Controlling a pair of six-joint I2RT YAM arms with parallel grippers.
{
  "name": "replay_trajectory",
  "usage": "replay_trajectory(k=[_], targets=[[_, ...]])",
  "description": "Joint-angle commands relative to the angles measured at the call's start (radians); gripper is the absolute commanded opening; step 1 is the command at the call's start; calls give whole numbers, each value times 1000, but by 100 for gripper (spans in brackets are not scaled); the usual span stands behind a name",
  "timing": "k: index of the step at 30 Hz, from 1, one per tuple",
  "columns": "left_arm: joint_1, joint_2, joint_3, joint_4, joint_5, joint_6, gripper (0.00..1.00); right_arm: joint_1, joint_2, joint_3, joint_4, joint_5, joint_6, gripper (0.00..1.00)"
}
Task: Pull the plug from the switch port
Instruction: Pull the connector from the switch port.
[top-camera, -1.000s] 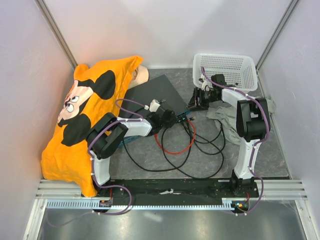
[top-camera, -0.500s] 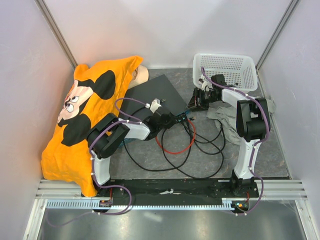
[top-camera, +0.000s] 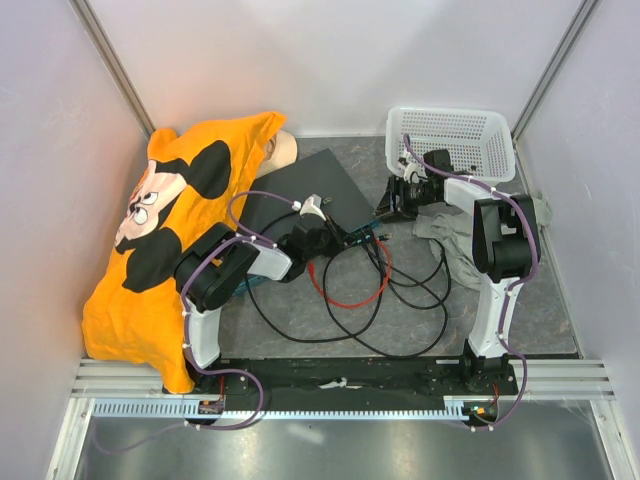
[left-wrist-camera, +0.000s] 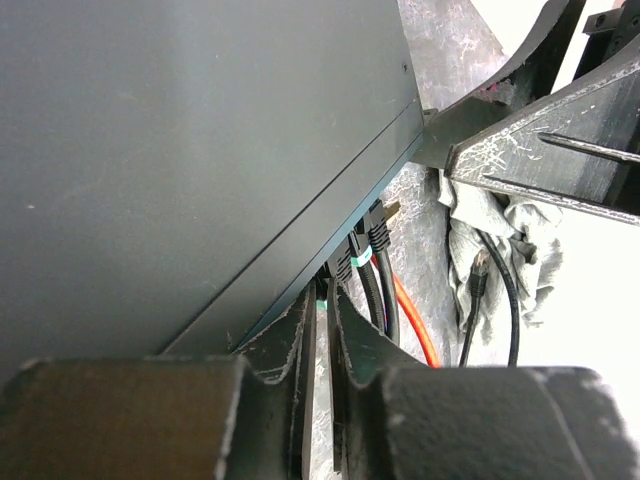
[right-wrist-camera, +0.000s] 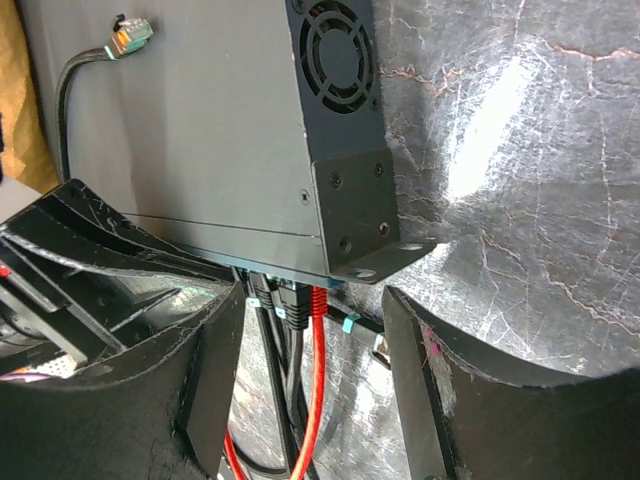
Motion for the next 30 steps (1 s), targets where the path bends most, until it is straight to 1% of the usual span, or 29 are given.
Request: replay_trajectory(k=[1, 4, 8, 10, 13, 15, 17, 20, 24, 25, 27, 28, 29, 30], targets=[[3, 47, 20, 5, -1, 19, 2, -10, 24, 3, 5, -41, 34, 66], [-15, 56, 27, 12, 16, -3, 2, -10, 30, 9, 11, -44, 43, 66], [-43, 81, 8, 63, 108, -7, 2, -10, 41, 9, 22, -58, 58, 66], [-56, 90, 1, 86, 114, -1, 2, -9, 47, 14, 24, -61, 60, 66], [-60, 116, 30, 110, 125, 13, 2, -10, 49, 15, 25, -61, 63, 66], [-69, 131, 58, 136, 172, 23, 2, -10, 47, 11, 31, -62, 70, 66], [-84, 133, 61, 135, 183, 14, 2, -10, 49, 6, 42, -62, 81, 66], [-121, 118, 37, 152, 210, 19, 2, -10, 50, 8, 45, -64, 86, 66], [-126, 56, -40, 176, 233, 103, 2, -10, 52, 14, 44, -65, 83, 66], [-121, 14, -54, 181, 240, 159, 15, -12, 49, 18, 37, -67, 77, 66], [-98, -45, -69, 201, 307, 230, 26, -18, 30, 29, 16, -70, 48, 66], [-90, -103, -68, 199, 338, 293, 35, -23, 24, 31, -22, -65, 8, 66], [-70, -134, -66, 189, 376, 316, 37, -29, 17, 26, -38, -65, -8, 65], [-60, -161, -62, 177, 384, 354, 39, -32, 17, 20, -48, -70, -14, 63]])
